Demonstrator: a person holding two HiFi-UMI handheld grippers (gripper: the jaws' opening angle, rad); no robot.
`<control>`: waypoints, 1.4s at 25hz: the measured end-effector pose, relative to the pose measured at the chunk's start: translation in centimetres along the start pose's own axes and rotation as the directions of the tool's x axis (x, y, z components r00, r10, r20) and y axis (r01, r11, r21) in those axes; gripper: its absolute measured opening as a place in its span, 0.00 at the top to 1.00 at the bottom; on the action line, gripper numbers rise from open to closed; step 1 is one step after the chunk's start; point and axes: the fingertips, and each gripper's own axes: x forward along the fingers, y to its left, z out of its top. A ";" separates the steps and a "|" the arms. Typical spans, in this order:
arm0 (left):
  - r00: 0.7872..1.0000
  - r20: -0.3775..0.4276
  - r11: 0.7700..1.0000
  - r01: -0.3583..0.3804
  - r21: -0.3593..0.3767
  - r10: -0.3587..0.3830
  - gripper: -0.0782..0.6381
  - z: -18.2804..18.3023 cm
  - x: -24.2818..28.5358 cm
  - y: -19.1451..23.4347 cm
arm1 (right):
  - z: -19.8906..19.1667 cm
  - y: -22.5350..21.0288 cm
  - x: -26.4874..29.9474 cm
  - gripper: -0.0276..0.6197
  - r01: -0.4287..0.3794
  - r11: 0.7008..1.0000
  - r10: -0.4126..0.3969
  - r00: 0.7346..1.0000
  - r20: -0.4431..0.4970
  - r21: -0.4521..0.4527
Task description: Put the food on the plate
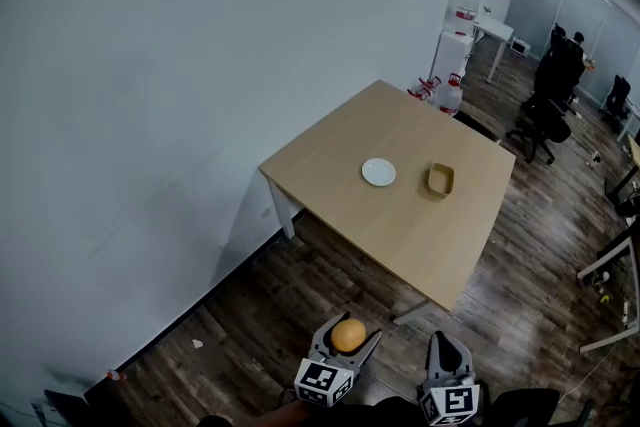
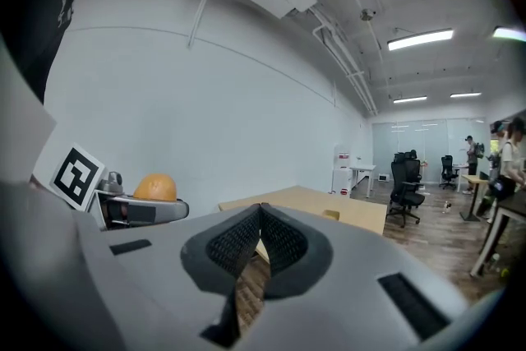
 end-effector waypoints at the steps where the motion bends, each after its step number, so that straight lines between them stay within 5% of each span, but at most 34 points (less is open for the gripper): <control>1: 1.000 0.007 1.000 -0.001 0.015 0.001 0.45 0.5 0.4 0.5 | -0.1 0.1 0.5 0.86 -0.006 1.000 0.006 1.000 -0.003 0.003; 14: 0.989 0.006 0.989 -0.149 -0.004 0.149 0.45 1.7 3.9 7.1 | 0.1 0.5 9.7 0.86 -0.132 0.991 0.132 0.991 0.007 0.006; 18: 0.988 0.020 0.988 -0.156 -0.019 0.156 0.45 3.1 7.7 9.3 | 0.7 -1.7 14.2 0.86 -0.155 0.988 0.155 0.988 0.024 0.021; 26: 0.987 0.001 0.984 -0.158 0.085 0.158 0.45 5.0 17.1 12.1 | 3.3 -6.8 22.9 0.86 -0.201 0.978 0.198 0.979 0.056 0.055; 35: 0.981 -0.045 0.982 -0.189 0.019 0.190 0.45 4.7 25.8 15.6 | 4.9 -10.9 28.9 0.86 -0.232 0.968 0.227 0.972 0.059 0.098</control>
